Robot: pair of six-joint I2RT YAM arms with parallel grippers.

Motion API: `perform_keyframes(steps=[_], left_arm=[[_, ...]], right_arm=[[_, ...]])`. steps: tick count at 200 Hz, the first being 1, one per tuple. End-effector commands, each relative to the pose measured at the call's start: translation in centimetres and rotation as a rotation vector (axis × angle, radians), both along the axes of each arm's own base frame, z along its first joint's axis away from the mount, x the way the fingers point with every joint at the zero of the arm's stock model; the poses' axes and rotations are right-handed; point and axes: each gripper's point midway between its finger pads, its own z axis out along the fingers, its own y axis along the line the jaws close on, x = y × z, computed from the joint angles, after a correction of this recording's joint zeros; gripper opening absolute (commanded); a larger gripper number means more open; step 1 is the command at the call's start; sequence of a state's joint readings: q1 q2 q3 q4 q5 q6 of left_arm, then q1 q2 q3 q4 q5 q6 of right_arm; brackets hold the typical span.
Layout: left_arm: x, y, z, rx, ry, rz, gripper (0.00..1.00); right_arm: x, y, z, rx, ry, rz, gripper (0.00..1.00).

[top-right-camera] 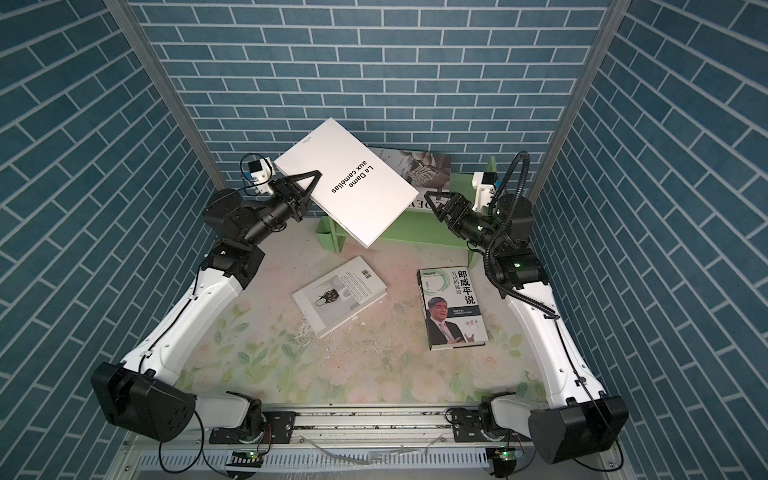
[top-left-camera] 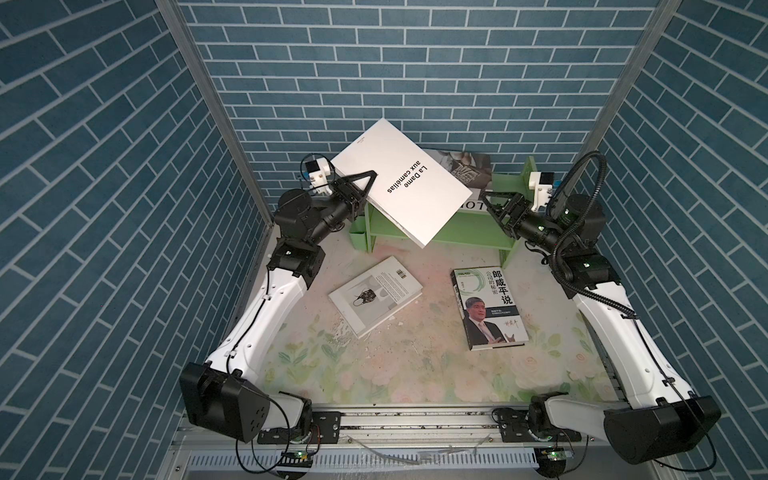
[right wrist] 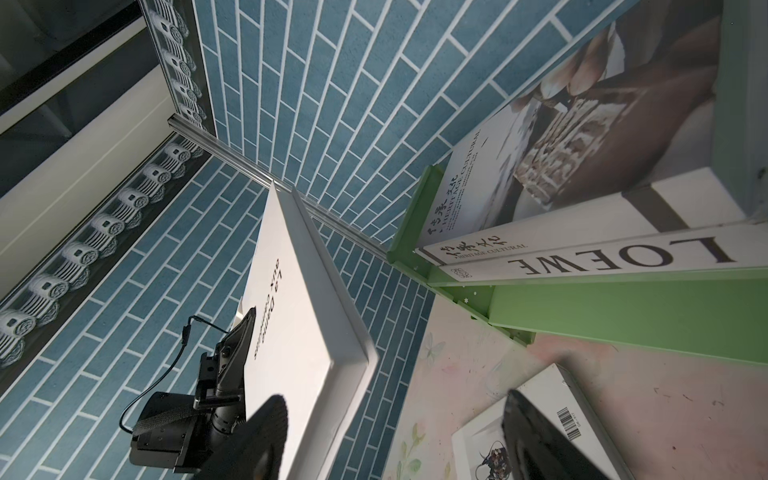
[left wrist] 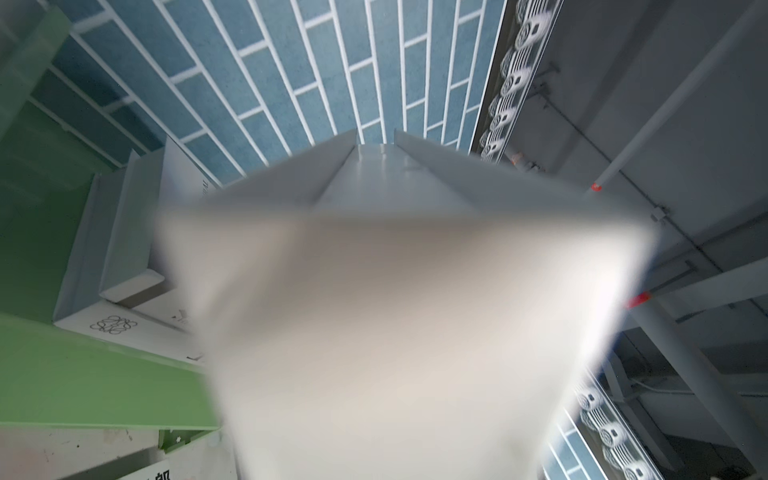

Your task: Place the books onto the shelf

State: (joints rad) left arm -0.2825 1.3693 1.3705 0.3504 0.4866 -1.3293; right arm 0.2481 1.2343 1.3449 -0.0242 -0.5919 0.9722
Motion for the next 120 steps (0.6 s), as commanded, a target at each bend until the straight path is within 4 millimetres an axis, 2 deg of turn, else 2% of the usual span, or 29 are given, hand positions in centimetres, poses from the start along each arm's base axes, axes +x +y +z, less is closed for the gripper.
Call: perform_keyframes(steps=[1,25,57,79,120], left_arm=[[0.3,1.5,1.9,-0.065,-0.022,0.101,0.21],[0.4,1.6,2.8,-0.078,-0.041,0.132,0.21],[0.6,-0.1,4.0,-0.026,-0.074,0.075,0.21],[0.3,-1.0,4.2,0.088,-0.108,0.066,0.21],[-1.9,-2.0,5.4,0.350,-0.249,0.065,0.21]], right_arm=[[-1.3,0.5,1.9,0.041,-0.066,0.059,0.82],[-1.8,0.7,2.3,0.062,-0.077,0.085,0.82],[-2.4,0.4,2.4,0.026,-0.096,0.071,0.82],[-2.7,0.1,2.5,0.007,-0.101,0.058,0.82],[-2.5,0.0,2.4,-0.016,-0.097,0.045,0.82]])
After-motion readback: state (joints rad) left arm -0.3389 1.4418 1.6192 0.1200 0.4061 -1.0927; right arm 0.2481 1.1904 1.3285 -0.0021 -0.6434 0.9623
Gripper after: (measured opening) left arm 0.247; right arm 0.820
